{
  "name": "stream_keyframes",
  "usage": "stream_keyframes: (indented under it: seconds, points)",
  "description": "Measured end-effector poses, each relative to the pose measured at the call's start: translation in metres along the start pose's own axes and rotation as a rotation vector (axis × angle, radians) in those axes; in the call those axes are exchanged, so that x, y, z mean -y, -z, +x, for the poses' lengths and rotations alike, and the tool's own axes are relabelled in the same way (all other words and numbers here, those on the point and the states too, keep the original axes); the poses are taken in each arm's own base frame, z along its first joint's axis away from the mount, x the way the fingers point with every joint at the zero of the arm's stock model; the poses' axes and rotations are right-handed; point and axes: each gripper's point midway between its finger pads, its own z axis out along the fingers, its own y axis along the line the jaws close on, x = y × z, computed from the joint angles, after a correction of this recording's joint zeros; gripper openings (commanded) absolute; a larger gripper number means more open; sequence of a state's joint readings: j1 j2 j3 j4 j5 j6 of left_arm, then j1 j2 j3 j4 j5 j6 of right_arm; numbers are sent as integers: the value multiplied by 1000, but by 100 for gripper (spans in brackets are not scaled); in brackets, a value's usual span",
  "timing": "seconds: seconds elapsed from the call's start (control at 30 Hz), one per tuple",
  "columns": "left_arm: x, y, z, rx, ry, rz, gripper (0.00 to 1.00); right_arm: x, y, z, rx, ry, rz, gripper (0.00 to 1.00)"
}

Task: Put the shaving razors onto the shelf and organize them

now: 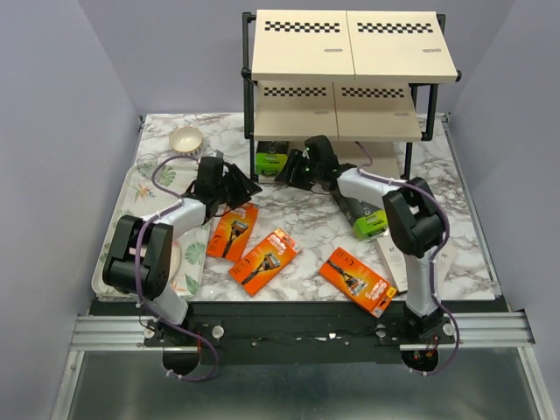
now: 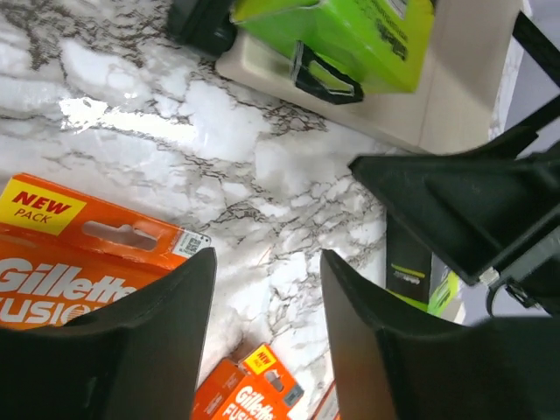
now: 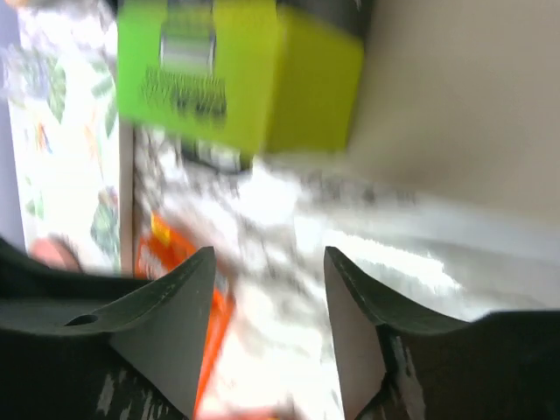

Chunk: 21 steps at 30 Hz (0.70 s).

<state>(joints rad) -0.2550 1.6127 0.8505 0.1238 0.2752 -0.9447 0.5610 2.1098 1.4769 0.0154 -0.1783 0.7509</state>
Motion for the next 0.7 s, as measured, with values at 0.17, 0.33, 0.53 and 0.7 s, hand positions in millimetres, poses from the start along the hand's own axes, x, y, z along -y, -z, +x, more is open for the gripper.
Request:
stream_keyframes:
  seconds: [0.17,0.33,0.53,0.7]
  points:
    - [12,14,4,-3,-45,48,78,15,63,35,-99,52,33,64]
    - [26,28,48,-78,-108,115,80,58,154,84,-207,80,100,62]
    - [59,30,112,-220,-214,212,80,122,219,90,-185,73,194,62]
    - [64,13,115,-234,-222,211,78,128,231,90,-152,84,167,61]
